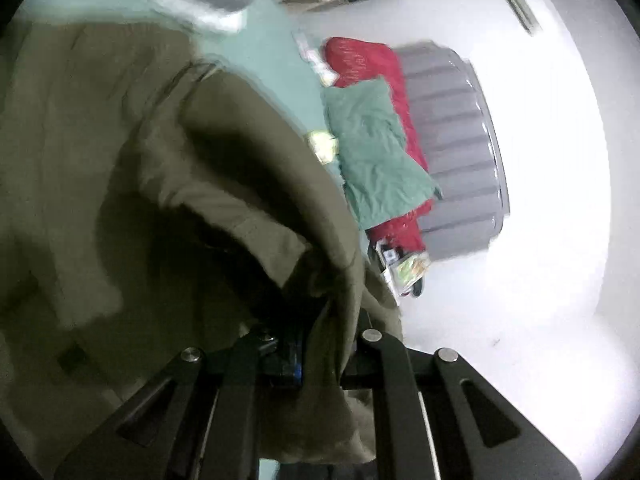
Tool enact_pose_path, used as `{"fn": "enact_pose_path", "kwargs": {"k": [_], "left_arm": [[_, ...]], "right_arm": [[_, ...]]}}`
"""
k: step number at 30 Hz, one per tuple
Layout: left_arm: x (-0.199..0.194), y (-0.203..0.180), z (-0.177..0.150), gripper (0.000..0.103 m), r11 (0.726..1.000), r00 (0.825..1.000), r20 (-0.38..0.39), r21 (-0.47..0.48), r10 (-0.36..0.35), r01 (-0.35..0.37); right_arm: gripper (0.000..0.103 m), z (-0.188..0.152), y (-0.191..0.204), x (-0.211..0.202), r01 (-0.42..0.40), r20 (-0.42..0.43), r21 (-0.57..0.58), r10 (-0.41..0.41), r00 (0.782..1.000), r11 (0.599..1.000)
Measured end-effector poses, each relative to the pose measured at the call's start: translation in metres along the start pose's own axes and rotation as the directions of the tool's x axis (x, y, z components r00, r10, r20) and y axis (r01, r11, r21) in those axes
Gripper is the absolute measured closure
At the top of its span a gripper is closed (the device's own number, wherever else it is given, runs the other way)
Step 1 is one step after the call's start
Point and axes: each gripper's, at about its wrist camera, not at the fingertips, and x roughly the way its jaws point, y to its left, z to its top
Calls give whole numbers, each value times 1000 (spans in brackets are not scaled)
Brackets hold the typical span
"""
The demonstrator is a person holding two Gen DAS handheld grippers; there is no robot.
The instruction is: Fold large clothes
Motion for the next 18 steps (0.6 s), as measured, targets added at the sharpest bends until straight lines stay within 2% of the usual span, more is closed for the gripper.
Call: {"fn": "enact_pose_path", "kwargs": {"k": [1,3,6,8,9,10,11,14,16,18], "left_arm": [[1,-2,-1,34,1000,1000,-4,1,-2,2],[3,-7,-6,34,1000,1000,-6,19,7,-7],[5,-13,-18,34,998,1000,-10,52,25,-24],[6,-15,-25,34,998,1000,-13,62,27,-26],[8,-17,-30,34,997,999,-16,69,31,-30],[10,-19,-36,34,996,999,-22,77,40,-38],[12,-21,-43,34,996,998,-32,81,45,-42],[4,-26,-65,34,998,998,-52,58,20,-17],[-11,-31,-82,34,999,999,-35,49,0,2],[-22,-34,-97,34,999,1000,-20,43,13,-12]], "right_arm": [[92,-6,22,3,-14,-3,-32,14,1000,999],[90,-20,62,7,-101,-23,-21,101,995,995],[54,-40,95,7,-242,-40,136,249,968,961],[52,-50,91,-7,-264,12,268,271,962,926],[35,-55,83,-14,-318,41,335,323,945,887],[11,-59,77,-20,-357,67,387,361,930,850],[6,-64,69,-28,-386,92,435,386,918,813],[5,-86,53,-55,-433,152,526,420,894,731],[5,-107,43,-71,-430,163,575,417,894,696],[5,-124,34,-82,-415,156,622,415,897,664]]}}
